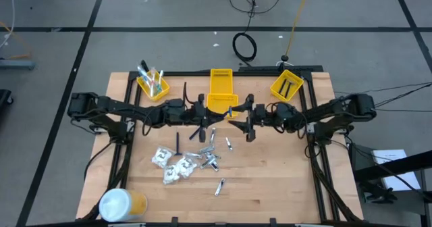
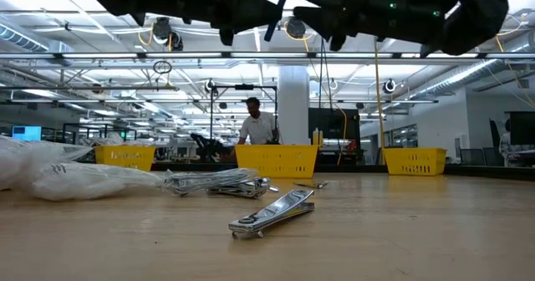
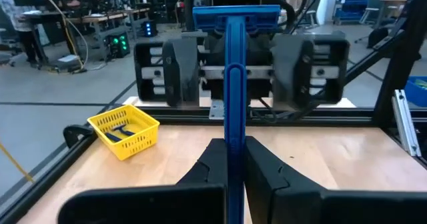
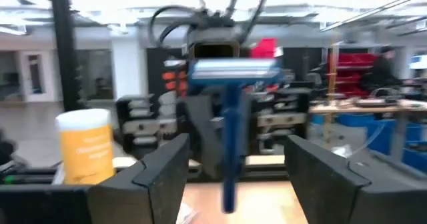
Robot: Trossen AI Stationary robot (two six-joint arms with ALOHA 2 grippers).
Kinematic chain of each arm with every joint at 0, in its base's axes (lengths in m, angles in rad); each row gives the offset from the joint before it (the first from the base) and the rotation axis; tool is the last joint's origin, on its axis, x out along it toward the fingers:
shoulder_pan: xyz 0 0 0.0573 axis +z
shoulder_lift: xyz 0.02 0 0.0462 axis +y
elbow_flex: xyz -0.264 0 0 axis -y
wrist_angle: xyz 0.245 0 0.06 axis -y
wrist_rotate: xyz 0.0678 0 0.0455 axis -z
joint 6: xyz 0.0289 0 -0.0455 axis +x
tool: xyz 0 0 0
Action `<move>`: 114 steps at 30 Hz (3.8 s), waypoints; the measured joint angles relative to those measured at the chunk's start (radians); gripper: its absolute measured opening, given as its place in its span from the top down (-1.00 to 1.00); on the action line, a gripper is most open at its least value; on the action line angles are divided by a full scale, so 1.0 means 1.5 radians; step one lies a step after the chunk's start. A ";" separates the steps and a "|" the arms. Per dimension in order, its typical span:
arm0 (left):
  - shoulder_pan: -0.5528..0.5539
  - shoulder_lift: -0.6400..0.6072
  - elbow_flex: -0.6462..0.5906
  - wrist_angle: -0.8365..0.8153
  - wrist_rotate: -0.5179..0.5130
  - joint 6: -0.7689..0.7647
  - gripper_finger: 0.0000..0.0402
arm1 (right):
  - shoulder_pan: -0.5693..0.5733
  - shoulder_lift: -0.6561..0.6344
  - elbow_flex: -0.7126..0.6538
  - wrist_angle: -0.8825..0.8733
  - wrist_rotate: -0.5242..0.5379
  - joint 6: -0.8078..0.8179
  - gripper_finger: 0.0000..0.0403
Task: Pick & Place Travel size toiletries
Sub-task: Put the blue razor into the right yellow bin
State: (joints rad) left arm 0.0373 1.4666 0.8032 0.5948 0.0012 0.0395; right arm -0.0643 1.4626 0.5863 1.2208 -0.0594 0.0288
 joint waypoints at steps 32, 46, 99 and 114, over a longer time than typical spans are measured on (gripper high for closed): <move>-0.007 0.000 0.000 -0.027 -0.005 -0.011 0.86 | 0.008 0.062 0.056 -0.008 0.004 -0.019 0.89; -0.026 -0.053 0.039 -0.189 -0.194 0.051 -0.12 | -0.070 0.055 0.055 -0.216 0.083 0.012 0.89; 0.036 -0.052 0.039 -0.406 -0.331 -0.058 -0.39 | -0.328 -0.362 -0.273 -0.503 0.662 0.116 -0.22; 0.035 -0.052 0.039 -0.406 -0.331 -0.065 -0.38 | -0.333 -0.371 -0.273 -0.529 0.591 0.184 -0.03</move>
State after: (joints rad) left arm 0.0902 1.3884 0.8612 -0.0137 -0.4953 -0.0582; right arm -0.5644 0.9054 0.1772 0.4271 0.8269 0.3050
